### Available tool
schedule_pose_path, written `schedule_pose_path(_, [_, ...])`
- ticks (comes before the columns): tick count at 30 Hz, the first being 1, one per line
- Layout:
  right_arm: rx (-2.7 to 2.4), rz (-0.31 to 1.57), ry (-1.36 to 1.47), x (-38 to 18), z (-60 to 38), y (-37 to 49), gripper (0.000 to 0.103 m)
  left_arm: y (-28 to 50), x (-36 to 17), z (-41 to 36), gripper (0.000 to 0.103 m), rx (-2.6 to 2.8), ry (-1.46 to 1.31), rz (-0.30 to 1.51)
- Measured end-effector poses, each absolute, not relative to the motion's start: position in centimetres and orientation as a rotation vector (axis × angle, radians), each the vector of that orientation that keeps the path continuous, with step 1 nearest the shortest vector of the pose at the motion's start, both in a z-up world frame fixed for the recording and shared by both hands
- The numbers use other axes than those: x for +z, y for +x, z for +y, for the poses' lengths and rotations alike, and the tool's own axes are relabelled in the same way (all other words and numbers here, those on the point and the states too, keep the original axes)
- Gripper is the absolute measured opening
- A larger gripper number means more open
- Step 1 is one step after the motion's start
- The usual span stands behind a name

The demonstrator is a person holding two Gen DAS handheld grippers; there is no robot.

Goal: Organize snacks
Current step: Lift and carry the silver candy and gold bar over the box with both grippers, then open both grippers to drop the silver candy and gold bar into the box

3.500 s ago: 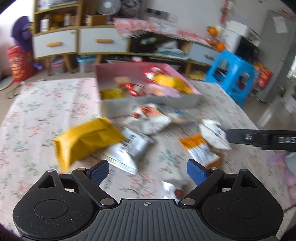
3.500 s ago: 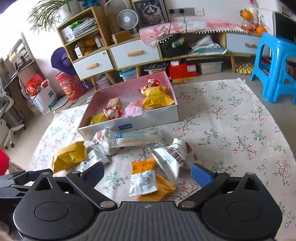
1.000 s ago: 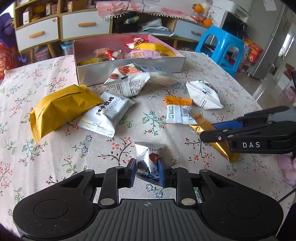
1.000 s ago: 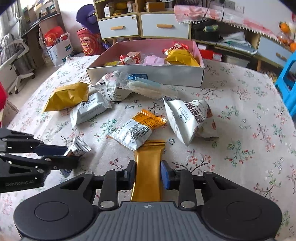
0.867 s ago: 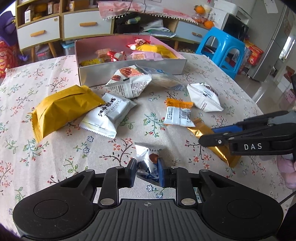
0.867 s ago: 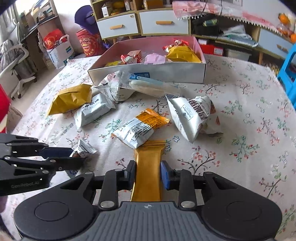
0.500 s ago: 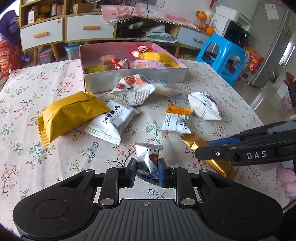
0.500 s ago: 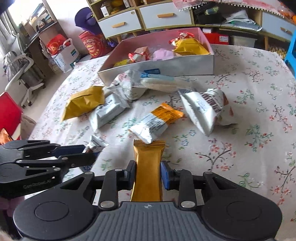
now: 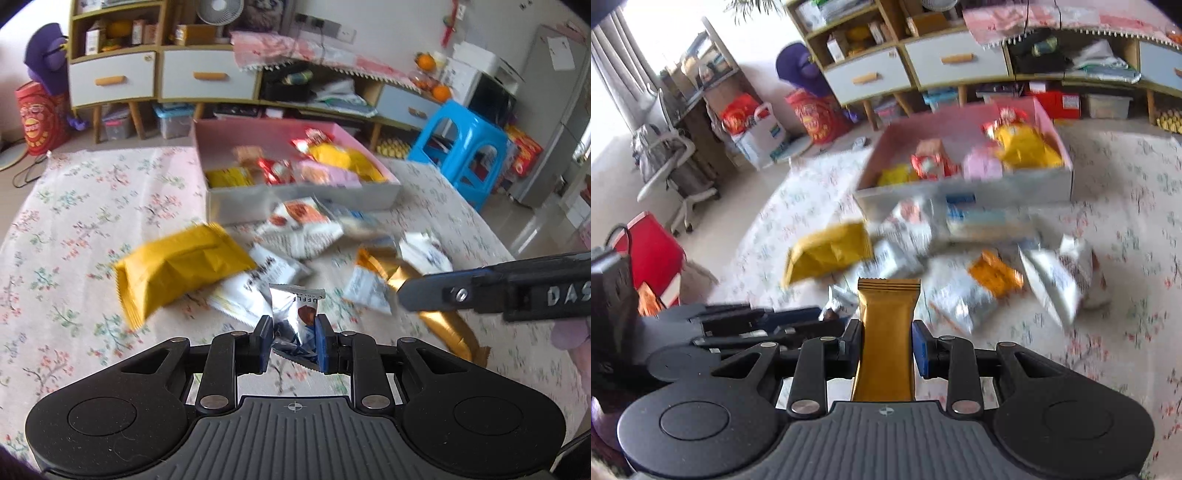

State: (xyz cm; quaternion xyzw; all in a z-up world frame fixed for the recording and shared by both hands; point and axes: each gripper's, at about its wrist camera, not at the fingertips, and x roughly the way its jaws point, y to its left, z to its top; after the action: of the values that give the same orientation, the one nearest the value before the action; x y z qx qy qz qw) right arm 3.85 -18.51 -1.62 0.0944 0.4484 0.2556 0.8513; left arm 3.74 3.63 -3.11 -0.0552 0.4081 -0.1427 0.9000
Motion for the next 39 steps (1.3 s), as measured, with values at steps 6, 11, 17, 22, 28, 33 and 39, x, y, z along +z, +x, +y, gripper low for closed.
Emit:
schedule_pose_path(6, [0.504,0.881,0.252,0.3,-18.7,5.9,0.018,5.4,-2.0,4.8,0.021,-0.242,-0.173,0.815])
schedule_pose_path(11, [0.466,0.858,0.294,0.6,-19.2,7.3,0.018,6.9,-1.0,5.4,0.021,-0.200,-0.180,0.774])
schedule_pose_path(17, [0.416,0.820,0.328,1.3,-20.1,8.9,0.018,8.9,-0.4,5.7,0.021,-0.168,-0.174,0.748])
schedule_pose_path(22, [0.362,0.746,0.390,2.2,-21.4,10.7,0.018,10.7,-0.2,6.2,0.021,-0.150,-0.203,0.729])
schedule_pose_path(28, [0.325,0.705,0.417,1.5,-21.9,12.8,0.018,13.2,0.1,5.3,0.021,-0.169,-0.184,0.690])
schedule_pose_path(33, [0.301,0.724,0.452,-0.1,-22.5,15.8,0.018,15.5,-0.3,4.0,0.021,-0.178,-0.147,0.664])
schedule_pose_path(39, [0.309,0.729,0.415,-1.4,-22.2,18.3,0.018,18.2,-1.6,2.9,0.021,-0.140,-0.056,0.676])
